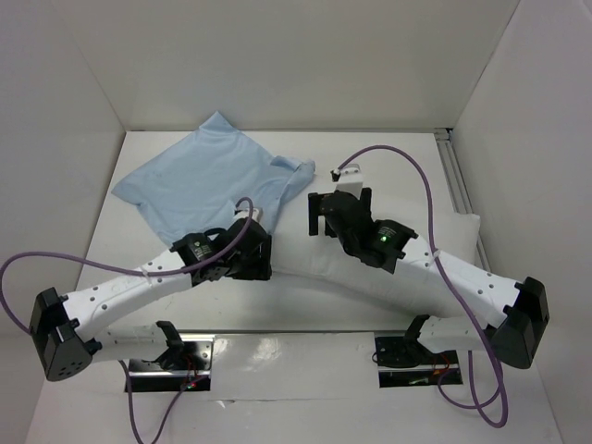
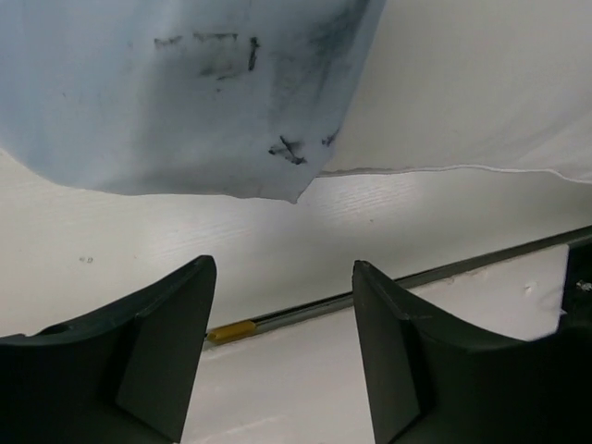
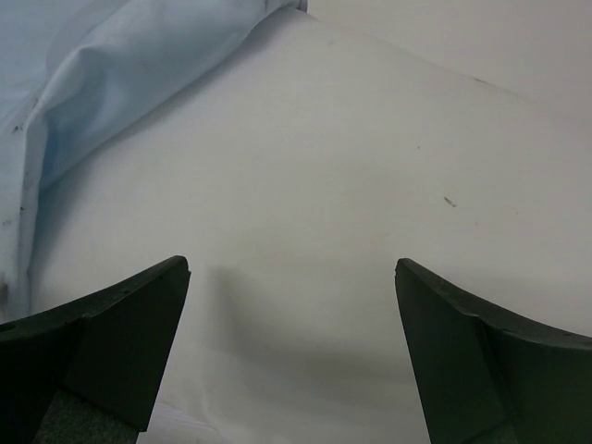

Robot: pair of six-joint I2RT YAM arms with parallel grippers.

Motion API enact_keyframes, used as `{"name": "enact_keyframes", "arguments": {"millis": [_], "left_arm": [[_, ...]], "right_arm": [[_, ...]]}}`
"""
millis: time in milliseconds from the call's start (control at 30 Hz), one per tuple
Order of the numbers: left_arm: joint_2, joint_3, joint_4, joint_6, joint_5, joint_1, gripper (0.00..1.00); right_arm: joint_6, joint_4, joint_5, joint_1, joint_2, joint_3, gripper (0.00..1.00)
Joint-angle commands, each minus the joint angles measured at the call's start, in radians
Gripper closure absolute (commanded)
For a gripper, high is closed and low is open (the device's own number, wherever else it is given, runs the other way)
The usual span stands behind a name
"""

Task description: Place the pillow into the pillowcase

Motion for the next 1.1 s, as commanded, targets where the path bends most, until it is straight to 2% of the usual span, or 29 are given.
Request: {"name": "enact_keyframes", "arguments": {"millis": [0,200,533,633,733,767,833,867,967,1033,1067], "left_arm": [[0.0,-0.051,0.038,-0.12,-0.114,-0.018,0.29],[0.052,-0.069,0.079,-0.117,-0.174,-0.018,0.32],[0.114,-0.069,0.23,-0.049,-0.108,0.012,0.29],[0.141,-0.06,0.215,-0.049,-0.131,0.025,0.37],[0.164,-0.046,0.193,-0.049,-0.153,0.035,0.51],[0.164,-0.037,0.193,-0.049,-0.153,0.035,0.6],[0.164,-0.037,0.193,-0.049,-0.142,0.035,0.67],[0.164,-0.028,0.193,-0.049,-0.127,0.035,0.75],[0.164,-0.005,0.193,-0.028,-0.084,0.035,0.89],[0.164,0.013,0.193,-0.016,-0.05,0.035,0.91],[0.164,0.036,0.193,-0.016,-0.016,0.026,0.91]], "right_arm": [[-0.028,-0.055,-0.016,0.007,-0.008,0.054,0.0],[-0.058,-0.15,-0.084,0.007,0.026,0.074,0.0],[0.089,-0.33,-0.03,0.007,0.011,0.062,0.0],[0.121,-0.374,-0.03,0.007,-0.011,0.062,0.0],[0.156,-0.431,-0.041,0.007,-0.023,0.062,0.0],[0.168,-0.446,-0.041,0.007,-0.034,0.053,0.0],[0.188,-0.474,-0.051,0.007,-0.034,0.043,0.0],[0.198,-0.484,-0.07,0.007,-0.034,0.031,0.0],[0.221,-0.448,-0.096,0.007,-0.014,-0.021,0.0],[0.221,-0.404,-0.105,0.007,0.024,-0.042,0.0],[0.221,-0.355,-0.116,0.007,0.079,-0.052,0.08]]}}
